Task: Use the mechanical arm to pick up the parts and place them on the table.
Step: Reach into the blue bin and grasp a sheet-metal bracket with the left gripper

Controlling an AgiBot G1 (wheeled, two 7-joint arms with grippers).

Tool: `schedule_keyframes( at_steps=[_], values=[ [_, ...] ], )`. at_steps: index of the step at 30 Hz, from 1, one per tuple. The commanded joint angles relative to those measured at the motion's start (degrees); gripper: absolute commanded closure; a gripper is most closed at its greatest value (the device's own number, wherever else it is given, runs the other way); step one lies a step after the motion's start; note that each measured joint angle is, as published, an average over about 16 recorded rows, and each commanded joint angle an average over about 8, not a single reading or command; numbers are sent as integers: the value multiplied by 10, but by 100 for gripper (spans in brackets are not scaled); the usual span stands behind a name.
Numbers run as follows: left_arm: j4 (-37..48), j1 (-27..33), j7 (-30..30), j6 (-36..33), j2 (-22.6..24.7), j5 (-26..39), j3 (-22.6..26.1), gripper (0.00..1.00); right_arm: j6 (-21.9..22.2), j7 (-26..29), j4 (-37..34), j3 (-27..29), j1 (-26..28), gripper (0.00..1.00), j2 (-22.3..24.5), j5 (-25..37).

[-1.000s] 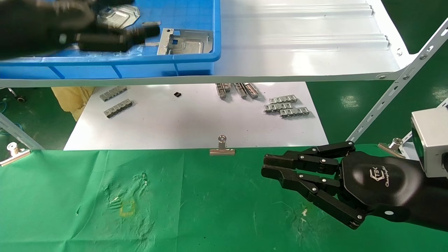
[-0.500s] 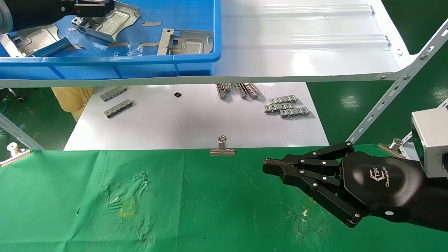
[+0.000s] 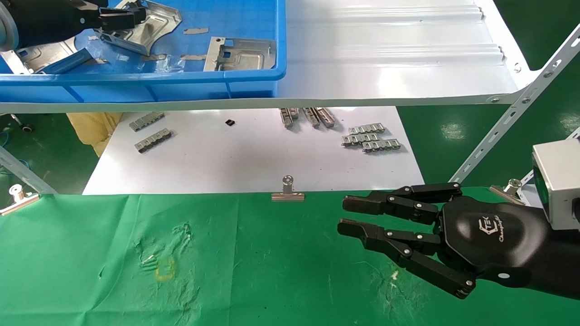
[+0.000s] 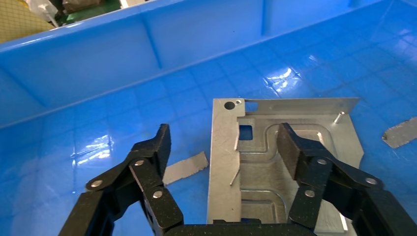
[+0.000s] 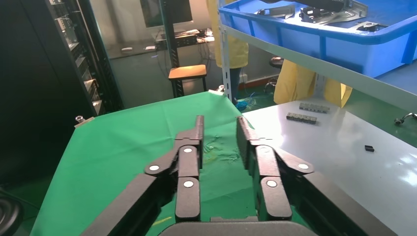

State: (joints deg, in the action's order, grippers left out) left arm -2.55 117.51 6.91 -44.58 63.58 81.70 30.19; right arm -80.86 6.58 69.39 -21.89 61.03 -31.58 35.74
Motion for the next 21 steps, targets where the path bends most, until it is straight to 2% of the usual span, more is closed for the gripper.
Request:
schedule_keyframes(
  at_steps=[1,21],
  values=[
    [4,2,-3,-2,0,-1,-1,100,0,0,0,0,0,0,0,0],
    [13,10,-32,-9,-6,-3,-2,100,0,0,0,0,0,0,0,0]
  ],
)
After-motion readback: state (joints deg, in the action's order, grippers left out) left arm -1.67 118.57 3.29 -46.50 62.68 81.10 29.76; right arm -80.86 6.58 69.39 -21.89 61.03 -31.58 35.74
